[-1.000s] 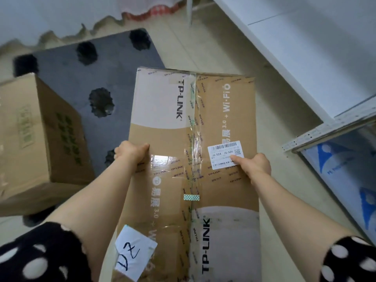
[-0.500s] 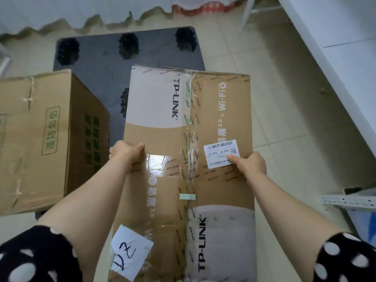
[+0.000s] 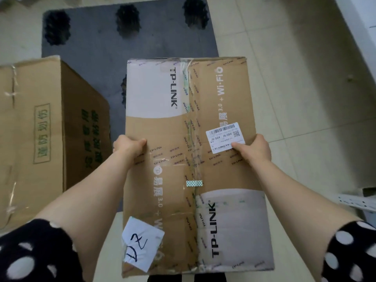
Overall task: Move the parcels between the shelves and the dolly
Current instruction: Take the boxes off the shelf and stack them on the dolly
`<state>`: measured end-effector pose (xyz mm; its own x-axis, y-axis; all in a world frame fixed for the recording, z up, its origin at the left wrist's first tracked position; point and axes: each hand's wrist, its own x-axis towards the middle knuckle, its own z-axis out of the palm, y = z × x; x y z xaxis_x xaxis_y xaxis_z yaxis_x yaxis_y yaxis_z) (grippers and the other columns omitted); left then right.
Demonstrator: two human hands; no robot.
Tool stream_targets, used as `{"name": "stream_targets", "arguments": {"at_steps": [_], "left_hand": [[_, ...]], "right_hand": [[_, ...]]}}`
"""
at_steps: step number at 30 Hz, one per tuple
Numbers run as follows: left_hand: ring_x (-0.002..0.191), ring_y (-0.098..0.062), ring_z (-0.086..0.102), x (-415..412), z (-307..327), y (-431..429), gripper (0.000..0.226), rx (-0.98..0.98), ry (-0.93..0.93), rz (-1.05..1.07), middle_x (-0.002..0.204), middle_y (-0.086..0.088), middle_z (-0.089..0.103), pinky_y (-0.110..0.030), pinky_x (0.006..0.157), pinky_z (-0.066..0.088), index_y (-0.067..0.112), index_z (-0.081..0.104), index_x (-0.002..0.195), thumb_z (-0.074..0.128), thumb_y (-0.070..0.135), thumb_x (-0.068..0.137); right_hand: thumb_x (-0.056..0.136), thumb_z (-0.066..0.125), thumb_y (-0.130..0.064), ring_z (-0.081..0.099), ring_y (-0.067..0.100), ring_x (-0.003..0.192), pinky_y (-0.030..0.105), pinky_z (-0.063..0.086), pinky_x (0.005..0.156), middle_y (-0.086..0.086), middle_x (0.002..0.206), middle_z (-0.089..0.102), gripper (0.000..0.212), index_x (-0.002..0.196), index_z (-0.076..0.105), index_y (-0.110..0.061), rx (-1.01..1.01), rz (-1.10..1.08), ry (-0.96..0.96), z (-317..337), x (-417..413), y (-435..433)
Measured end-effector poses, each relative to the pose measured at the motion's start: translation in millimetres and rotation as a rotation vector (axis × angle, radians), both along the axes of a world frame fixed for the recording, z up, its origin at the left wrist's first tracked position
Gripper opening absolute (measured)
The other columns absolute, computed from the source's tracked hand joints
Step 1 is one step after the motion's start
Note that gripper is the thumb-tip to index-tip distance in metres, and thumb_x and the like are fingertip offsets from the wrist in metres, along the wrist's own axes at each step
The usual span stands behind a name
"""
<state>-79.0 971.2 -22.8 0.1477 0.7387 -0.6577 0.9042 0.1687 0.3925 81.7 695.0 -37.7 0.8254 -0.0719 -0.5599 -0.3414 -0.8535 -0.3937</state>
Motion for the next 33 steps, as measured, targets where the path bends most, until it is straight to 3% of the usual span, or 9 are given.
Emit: {"name": "stream_targets", "arguments": {"at_steps": [6,10,14,19,23,26,29,31,33], "left_hand": [[0.104,-0.031,0.060,-9,2,1,0.050,-0.067,-0.078,0.025,0.124,-0.008,0.056,-0.035,0.068,0.056,0.011,0.049,0.127,0.070,0.026,0.084],[0.117,-0.035,0.054,-35,7,-16,0.069,-0.107,0.010,0.036,0.131,-0.012,0.052,-0.052,0.097,0.047,0.012,0.041,0.134,0.075,0.035,0.078],[0.120,-0.037,0.050,-65,6,-44,0.081,-0.143,0.100,0.077,0.132,-0.013,0.050,-0.056,0.100,0.042,0.013,0.037,0.136,0.081,0.036,0.071],[0.111,-0.035,0.057,-49,5,-36,0.045,-0.095,0.076,0.033,0.118,-0.013,0.061,-0.049,0.099,0.046,0.010,0.054,0.115,0.076,0.027,0.079],[0.113,-0.035,0.057,-14,10,-25,0.045,-0.035,0.053,-0.180,0.121,-0.012,0.062,-0.050,0.101,0.044,0.012,0.055,0.114,0.074,0.032,0.078],[0.117,-0.033,0.053,24,17,-24,0.034,0.027,0.055,-0.455,0.114,-0.006,0.061,-0.052,0.113,0.027,0.018,0.051,0.105,0.069,0.034,0.081],[0.128,-0.030,0.044,55,29,-43,0.061,0.092,0.059,-0.659,0.127,-0.006,0.053,-0.052,0.117,0.003,0.013,0.045,0.125,0.069,0.045,0.079],[0.136,-0.029,0.034,54,33,-65,0.081,0.139,0.053,-0.782,0.147,-0.006,0.037,-0.050,0.117,0.003,0.013,0.032,0.140,0.069,0.046,0.077],[0.139,-0.028,0.026,32,36,-94,0.090,0.161,0.049,-0.911,0.157,-0.006,0.018,-0.045,0.117,0.014,0.016,0.019,0.149,0.066,0.040,0.077]], "right_hand": [[0.059,0.082,-0.039,0.050,0.033,0.120,0.049,0.042,0.098,0.007,0.128,0.055,0.078,0.122,0.044,-0.015,0.031,0.011,0.006,6,-20,-1],[0.061,0.086,-0.039,0.042,0.034,0.128,0.051,0.037,0.104,0.012,0.138,0.046,0.090,0.132,0.040,-0.008,-0.061,-0.084,0.118,13,-54,-23],[0.059,0.086,-0.048,0.048,0.034,0.124,0.046,0.041,0.103,0.015,0.134,0.051,0.093,0.129,0.041,-0.005,-0.070,-0.192,0.281,16,-97,-54],[0.067,0.082,-0.045,0.051,0.033,0.121,0.042,0.042,0.101,0.013,0.134,0.050,0.083,0.127,0.040,-0.006,-0.031,-0.193,0.298,15,-102,-63],[0.070,0.079,-0.046,0.052,0.033,0.120,0.039,0.043,0.099,0.015,0.133,0.051,0.080,0.126,0.041,-0.003,-0.022,-0.279,0.312,14,-118,-64],[0.073,0.077,-0.048,0.052,0.034,0.121,0.038,0.042,0.098,0.017,0.133,0.050,0.082,0.127,0.040,0.001,-0.003,-0.404,0.333,13,-136,-65],[0.075,0.075,-0.048,0.052,0.034,0.120,0.039,0.043,0.100,0.018,0.134,0.050,0.083,0.129,0.039,0.003,0.027,-0.504,0.371,9,-155,-64],[0.075,0.074,-0.049,0.055,0.035,0.117,0.041,0.045,0.099,0.018,0.130,0.053,0.079,0.127,0.045,0.004,0.057,-0.529,0.392,11,-167,-60],[0.079,0.070,-0.048,0.056,0.035,0.115,0.043,0.046,0.097,0.018,0.129,0.054,0.074,0.126,0.049,0.006,0.072,-0.497,0.404,16,-176,-51]]}}
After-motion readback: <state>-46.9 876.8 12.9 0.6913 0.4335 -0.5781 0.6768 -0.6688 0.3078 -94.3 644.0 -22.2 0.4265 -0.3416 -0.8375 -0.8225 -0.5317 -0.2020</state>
